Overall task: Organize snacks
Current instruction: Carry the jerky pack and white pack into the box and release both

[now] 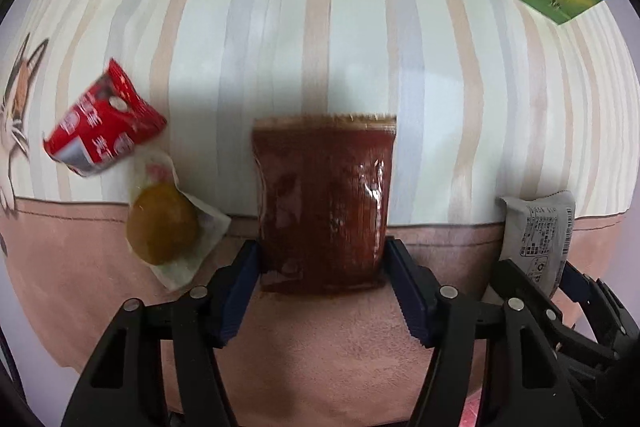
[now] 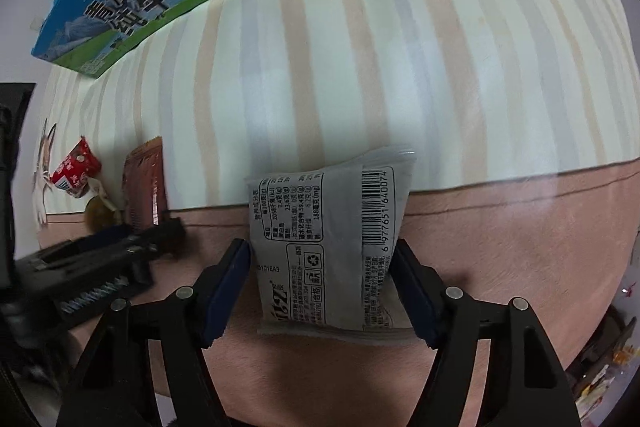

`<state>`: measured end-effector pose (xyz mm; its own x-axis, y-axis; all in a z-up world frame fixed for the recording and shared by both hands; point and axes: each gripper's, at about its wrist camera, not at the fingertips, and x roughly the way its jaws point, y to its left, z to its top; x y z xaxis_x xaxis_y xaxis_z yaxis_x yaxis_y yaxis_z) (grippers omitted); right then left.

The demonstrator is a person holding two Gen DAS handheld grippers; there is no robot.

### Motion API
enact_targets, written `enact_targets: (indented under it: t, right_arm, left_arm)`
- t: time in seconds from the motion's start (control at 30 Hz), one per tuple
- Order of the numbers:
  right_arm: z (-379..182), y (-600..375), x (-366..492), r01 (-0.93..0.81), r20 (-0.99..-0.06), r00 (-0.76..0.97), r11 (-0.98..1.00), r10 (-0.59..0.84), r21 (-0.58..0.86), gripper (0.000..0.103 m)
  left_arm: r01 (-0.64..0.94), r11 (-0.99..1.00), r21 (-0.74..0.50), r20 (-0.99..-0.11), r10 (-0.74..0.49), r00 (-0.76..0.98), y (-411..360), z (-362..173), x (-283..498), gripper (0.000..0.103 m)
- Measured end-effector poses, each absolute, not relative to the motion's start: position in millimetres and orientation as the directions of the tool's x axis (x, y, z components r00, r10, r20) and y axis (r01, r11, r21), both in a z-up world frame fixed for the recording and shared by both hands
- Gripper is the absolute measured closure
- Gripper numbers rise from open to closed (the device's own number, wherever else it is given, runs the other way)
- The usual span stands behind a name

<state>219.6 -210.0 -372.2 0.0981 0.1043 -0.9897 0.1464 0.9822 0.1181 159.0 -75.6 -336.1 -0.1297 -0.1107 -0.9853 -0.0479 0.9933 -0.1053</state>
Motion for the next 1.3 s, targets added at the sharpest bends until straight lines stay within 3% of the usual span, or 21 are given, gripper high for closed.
enact_targets:
  t: [0.3,0.4,0.47,0.77,1.03,1.3]
  right_arm:
    - [-395,-193,230,0.151,-0.995,0.069,0.985,0.071,0.081,0.027]
    - [-391,-187,228,0.139,-0.994,0.091,0.988,0.053,0.066,0.033]
    - [-385,-188,222,0.134,-0.992,0.116,0.989,0.042,0.058,0.046]
    - [-360,-194,223,0.154,-0.977,0.166,0.975,0.135,0.161,0.053]
    - [-306,-196,239,0.128,-0.941,0.257,0.957,0.221,0.26,0.053]
    - [-217,-206,267,0.059,-0.872,0.38,0.933,0.307,0.354,0.053]
  left_arm:
    - [-0.019,0.997,-0.076,-0.992,-0.077,-0.103,-83,-348,164,0.041]
    - [-0.007,0.997,-0.081,-0.994,-0.081,-0.074,-86,-338,162,0.05]
    - [0.0,0.996,-0.084,-0.995,-0.084,-0.057,-85,-330,159,0.05]
    - [0.008,0.994,-0.111,-0.993,-0.111,0.043,-83,-275,145,0.05]
    - [0.01,0.987,-0.162,-0.98,-0.162,0.115,-67,-219,157,0.05]
    - [0.038,0.969,-0.244,-0.945,-0.247,0.214,-54,-140,233,0.05]
